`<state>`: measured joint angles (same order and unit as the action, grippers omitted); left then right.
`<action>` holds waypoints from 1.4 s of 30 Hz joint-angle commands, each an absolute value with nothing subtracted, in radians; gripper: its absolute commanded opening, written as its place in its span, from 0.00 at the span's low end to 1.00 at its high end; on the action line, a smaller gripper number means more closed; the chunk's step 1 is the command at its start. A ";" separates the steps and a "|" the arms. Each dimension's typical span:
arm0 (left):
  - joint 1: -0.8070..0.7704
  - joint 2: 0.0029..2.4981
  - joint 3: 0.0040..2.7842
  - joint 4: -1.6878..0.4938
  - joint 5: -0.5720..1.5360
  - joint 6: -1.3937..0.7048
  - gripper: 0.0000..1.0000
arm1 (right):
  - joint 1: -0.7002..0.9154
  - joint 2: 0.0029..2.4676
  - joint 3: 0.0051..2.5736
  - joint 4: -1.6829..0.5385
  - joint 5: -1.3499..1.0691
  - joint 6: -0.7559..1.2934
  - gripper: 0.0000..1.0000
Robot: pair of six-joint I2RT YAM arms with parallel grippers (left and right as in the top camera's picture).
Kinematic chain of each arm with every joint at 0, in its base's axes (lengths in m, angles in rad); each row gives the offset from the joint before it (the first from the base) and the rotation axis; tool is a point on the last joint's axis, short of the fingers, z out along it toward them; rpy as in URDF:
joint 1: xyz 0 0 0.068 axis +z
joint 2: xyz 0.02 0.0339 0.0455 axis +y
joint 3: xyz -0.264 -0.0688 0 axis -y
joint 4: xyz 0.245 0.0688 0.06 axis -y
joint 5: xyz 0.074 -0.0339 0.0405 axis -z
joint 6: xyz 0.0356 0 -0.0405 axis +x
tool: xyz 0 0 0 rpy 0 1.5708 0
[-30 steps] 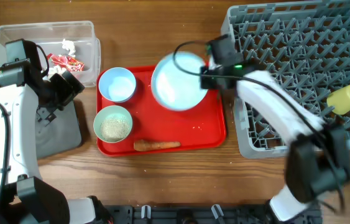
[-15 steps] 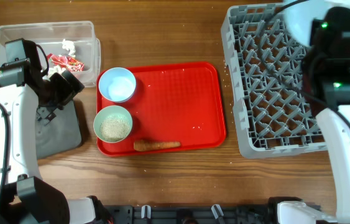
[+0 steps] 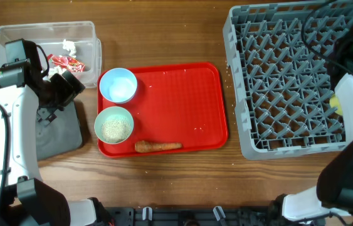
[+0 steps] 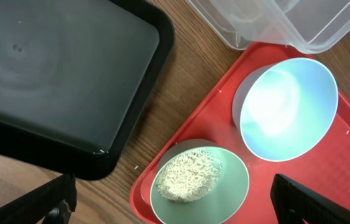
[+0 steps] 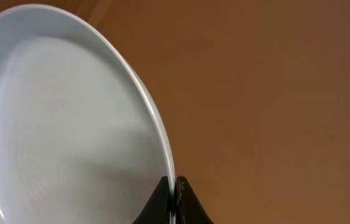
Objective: Sort waste into correct bins and load items into the dishwasher rack
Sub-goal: 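Grasp the light-blue plate rim with the right gripper and lift, then place the light-blue plate upright in the rack's back right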
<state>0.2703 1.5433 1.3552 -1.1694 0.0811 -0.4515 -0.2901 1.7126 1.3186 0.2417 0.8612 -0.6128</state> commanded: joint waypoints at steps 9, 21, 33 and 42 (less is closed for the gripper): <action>0.272 1.524 1.369 -1.172 0.097 -0.461 1.00 | -0.374 1.878 1.329 0.330 0.810 -0.683 0.04; 0.272 1.524 1.369 -1.171 0.097 -0.461 1.00 | -0.372 1.882 1.328 0.149 0.526 -0.701 0.07; 0.272 1.524 1.369 -1.171 0.097 -0.461 1.00 | -0.249 1.856 1.328 -0.108 0.326 -0.540 0.83; 0.273 1.524 1.369 -1.170 0.097 -0.460 1.00 | -0.019 1.660 1.328 -0.354 0.189 -0.444 0.89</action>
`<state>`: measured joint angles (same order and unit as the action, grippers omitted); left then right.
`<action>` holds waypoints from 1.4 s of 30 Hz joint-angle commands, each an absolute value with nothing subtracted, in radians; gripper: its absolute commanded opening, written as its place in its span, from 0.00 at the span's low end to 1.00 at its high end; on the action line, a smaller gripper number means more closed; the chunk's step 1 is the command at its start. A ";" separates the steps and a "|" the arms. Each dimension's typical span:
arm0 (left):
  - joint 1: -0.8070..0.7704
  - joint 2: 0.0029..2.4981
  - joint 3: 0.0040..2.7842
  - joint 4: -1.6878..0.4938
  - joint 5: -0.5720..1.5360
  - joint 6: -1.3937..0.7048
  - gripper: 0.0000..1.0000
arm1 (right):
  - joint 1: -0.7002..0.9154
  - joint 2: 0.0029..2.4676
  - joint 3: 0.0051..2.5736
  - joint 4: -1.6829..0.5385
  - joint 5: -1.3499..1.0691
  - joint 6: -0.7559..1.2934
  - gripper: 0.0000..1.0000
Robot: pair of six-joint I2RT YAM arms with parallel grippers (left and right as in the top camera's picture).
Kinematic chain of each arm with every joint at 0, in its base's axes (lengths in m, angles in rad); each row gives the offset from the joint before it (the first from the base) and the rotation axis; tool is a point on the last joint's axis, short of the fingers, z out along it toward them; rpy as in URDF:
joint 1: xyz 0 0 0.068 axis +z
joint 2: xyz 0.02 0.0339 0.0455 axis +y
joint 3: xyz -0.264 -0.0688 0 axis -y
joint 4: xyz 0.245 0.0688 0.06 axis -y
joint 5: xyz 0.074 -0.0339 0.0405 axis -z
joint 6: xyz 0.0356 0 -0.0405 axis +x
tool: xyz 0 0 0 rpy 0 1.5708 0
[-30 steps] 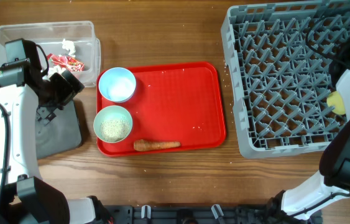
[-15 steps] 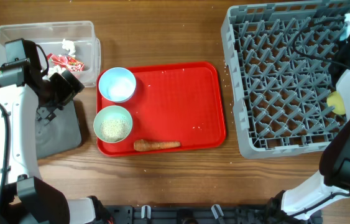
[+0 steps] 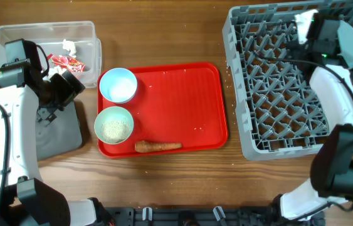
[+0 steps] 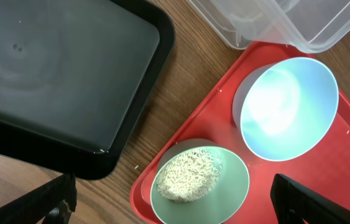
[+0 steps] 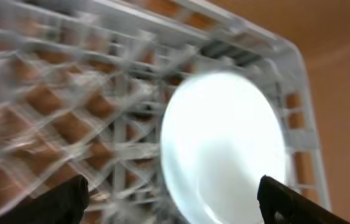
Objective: Sort waste into correct bins and load items into the dishwasher rack
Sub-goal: 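Place the light-blue plate upright in the rack's back right, then grasp the light-blue bowl on the red tray with the right gripper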
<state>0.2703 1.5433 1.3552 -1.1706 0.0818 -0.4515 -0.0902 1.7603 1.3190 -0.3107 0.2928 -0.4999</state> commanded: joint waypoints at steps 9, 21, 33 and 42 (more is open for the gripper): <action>0.273 1.524 1.369 -1.171 0.097 -0.455 1.00 | 0.326 1.614 1.328 -0.519 -0.115 -0.062 0.77; 0.273 1.524 1.369 -1.171 0.097 -0.453 1.00 | 0.470 1.614 1.328 -0.530 0.030 0.052 0.68; 0.273 1.524 1.369 -1.171 0.097 -0.453 1.00 | 0.588 1.777 1.328 -0.427 -0.242 0.227 0.61; 0.272 1.524 1.369 -1.171 0.097 -0.453 1.00 | 0.783 1.901 1.329 -0.123 -0.036 0.356 0.63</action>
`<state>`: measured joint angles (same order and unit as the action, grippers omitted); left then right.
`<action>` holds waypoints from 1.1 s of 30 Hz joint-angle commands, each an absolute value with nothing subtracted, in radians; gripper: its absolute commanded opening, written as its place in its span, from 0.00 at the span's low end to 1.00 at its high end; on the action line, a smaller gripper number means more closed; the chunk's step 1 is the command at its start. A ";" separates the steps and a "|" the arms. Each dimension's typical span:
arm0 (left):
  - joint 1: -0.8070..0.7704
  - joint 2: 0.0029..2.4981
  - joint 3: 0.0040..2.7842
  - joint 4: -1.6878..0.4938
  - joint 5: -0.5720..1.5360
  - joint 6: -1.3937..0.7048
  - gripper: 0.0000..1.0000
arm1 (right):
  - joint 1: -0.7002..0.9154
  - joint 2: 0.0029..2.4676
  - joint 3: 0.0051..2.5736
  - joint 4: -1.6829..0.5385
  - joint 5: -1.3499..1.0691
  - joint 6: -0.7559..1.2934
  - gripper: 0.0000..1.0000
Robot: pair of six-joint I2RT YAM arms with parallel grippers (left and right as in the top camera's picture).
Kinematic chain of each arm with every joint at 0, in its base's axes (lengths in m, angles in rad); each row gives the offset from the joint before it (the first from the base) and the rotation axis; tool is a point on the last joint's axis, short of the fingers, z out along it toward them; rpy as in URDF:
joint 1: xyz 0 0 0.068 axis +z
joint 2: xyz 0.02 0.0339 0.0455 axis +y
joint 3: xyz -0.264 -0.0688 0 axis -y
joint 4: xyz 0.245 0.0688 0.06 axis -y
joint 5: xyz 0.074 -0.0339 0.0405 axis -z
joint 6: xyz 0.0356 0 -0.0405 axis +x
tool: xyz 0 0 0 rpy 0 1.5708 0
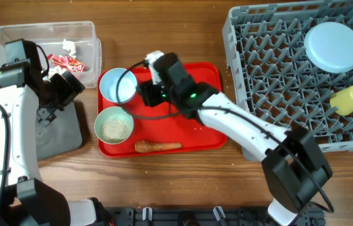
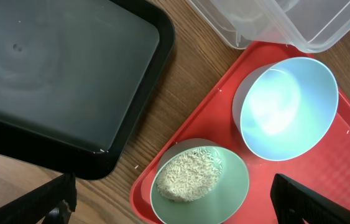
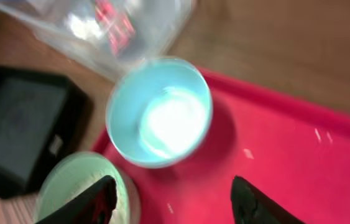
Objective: Sort waste into correct bins and load items into the dishwasher rack
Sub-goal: 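Grasp the light-blue bowl on the red tray with the right gripper, then carry the bowl into the rack and set it down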
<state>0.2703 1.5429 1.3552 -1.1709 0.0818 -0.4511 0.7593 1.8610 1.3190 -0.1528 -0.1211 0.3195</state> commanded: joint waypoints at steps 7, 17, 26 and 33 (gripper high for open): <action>0.272 1.524 1.369 -1.172 0.097 -0.453 1.00 | 0.806 2.062 1.329 0.028 0.001 0.533 0.59; 0.272 1.524 1.367 -1.171 0.097 -0.453 1.00 | 0.807 2.137 1.329 0.111 0.003 0.595 0.54; 0.272 1.524 1.367 -1.168 0.097 -0.453 1.00 | 0.807 2.169 1.329 0.112 0.026 0.628 0.16; 0.273 1.524 1.367 -1.167 0.097 -0.453 1.00 | 0.740 2.062 1.329 -0.011 0.138 0.474 0.04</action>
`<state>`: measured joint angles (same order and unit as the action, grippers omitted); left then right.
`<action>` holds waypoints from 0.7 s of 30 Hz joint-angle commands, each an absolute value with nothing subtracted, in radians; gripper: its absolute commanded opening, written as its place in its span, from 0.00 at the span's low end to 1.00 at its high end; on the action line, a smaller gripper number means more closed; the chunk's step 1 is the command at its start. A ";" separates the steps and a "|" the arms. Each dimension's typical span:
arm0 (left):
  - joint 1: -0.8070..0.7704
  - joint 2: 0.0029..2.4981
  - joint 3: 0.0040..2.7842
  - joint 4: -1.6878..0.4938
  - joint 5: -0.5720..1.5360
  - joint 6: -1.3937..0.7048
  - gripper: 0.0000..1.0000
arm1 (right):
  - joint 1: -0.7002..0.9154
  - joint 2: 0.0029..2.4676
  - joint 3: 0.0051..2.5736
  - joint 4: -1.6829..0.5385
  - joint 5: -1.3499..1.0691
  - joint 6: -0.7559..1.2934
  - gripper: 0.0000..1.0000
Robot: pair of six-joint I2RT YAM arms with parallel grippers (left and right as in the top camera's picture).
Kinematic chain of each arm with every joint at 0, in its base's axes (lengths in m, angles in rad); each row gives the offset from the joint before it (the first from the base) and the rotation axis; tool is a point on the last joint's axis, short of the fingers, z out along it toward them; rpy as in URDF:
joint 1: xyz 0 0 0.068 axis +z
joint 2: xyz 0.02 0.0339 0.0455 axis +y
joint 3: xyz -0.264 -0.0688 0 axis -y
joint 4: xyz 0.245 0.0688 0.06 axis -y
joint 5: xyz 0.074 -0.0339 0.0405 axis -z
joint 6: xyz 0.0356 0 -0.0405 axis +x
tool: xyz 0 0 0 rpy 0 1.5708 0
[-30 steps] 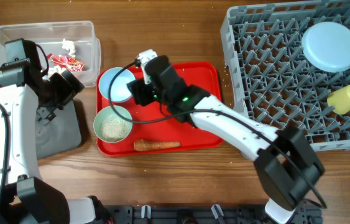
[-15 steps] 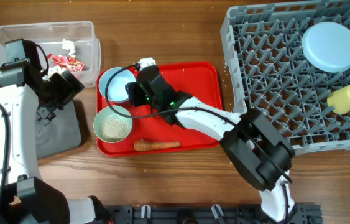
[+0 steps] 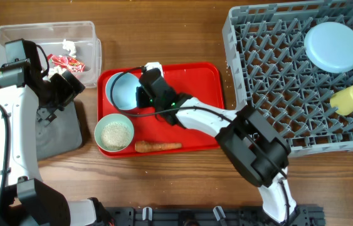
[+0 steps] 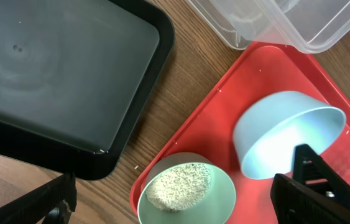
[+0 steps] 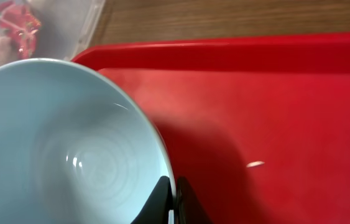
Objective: Sort waste into correct bins and load items into the dishwasher rack
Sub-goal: 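Carry the bowl into the rack and set it down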
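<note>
A light blue bowl (image 3: 121,91) stands tilted at the back left of the red tray (image 3: 192,107). My right gripper (image 3: 140,94) is shut on its rim; in the right wrist view the fingertips (image 5: 173,198) pinch the edge of the bowl (image 5: 63,149). A green bowl of rice (image 3: 114,133) sits at the tray's front left corner, with a carrot (image 3: 157,146) beside it. The grey dish rack (image 3: 276,88) holds a pale blue plate (image 3: 333,46) and a yellow cup (image 3: 348,99). My left gripper (image 4: 175,210) hangs open, holding nothing, above the green bowl (image 4: 187,194).
A clear bin (image 3: 13,37) with wrappers and crumpled paper stands at the back left. A black tray (image 3: 60,135) lies in front of it, under my left arm. My right arm stretches across the red tray from the right.
My right gripper was open above the blue bowl; now it is shut on the bowl's rim and the bowl is tilted. The green bowl has shifted slightly toward the tray's front corner. The left arm is unmoved.
My right gripper first held the pale blue plate by its edge. Then the plate lay in the rack's far right corner and the gripper was open. Then the gripper was open over the blue bowl on the red tray, and now it grips that bowl's rim.
</note>
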<state>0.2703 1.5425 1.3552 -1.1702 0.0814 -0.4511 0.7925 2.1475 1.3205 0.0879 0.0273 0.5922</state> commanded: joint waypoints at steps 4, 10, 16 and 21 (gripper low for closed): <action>0.272 1.524 1.367 -1.161 0.097 -0.453 1.00 | 0.660 1.899 1.329 -0.157 0.299 0.280 0.04; 0.272 1.524 1.367 -1.160 0.097 -0.453 1.00 | 0.463 1.639 1.329 -0.287 0.550 0.017 0.04; 0.273 1.524 1.367 -1.159 0.097 -0.453 1.00 | 0.227 1.615 1.328 -0.295 1.028 -0.213 0.04; 0.272 1.524 1.367 -1.156 0.097 -0.453 1.00 | 0.057 1.737 1.328 -0.232 1.237 -0.313 0.04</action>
